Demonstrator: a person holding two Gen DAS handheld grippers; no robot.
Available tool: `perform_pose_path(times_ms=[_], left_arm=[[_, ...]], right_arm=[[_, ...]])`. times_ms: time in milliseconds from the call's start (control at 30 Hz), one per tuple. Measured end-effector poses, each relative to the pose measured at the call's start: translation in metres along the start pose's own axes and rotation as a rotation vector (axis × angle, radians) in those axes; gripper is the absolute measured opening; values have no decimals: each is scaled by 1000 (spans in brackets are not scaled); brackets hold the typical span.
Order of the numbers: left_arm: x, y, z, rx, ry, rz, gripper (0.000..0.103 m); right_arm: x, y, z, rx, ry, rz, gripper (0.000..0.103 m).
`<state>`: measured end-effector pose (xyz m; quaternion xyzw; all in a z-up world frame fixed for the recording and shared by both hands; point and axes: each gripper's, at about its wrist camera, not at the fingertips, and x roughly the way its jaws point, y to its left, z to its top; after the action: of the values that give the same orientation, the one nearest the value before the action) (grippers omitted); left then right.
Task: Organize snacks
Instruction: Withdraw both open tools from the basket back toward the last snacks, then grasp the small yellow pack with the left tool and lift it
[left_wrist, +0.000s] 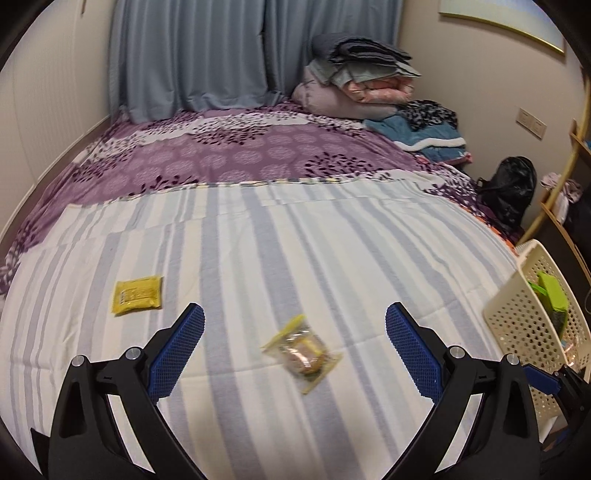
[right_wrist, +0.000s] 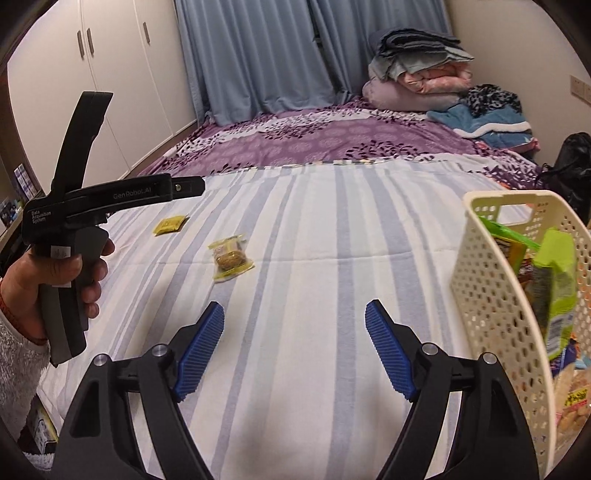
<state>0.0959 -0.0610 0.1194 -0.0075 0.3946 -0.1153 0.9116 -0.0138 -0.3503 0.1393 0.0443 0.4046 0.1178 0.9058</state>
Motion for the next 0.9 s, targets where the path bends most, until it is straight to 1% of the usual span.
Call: perform_pose_path(times_ms=[167,300,500,533,567,800,900], left_arm=[[10,44,-2,-65,11,53,100],[22,81,-3,-122,20,112,100],[44,128,-4,-165,37,193,100],[49,134,-4,-168,40,202,100],[54,140,-3,-169,44,212,100],[91,165,0,-166,89,243,100],[108,173,0,-159,120,259,100]], right_arm=[[17,11,2,-14,28,15,79],[28,14,4,-19,48,23,79],[42,19,4,-24,72,30,79],[45,20,5,-24,76,29,82],[47,20,6,-24,75,27,86],[63,28,14,-32,86,33,87],[69,32,18,-38,90,40,87]])
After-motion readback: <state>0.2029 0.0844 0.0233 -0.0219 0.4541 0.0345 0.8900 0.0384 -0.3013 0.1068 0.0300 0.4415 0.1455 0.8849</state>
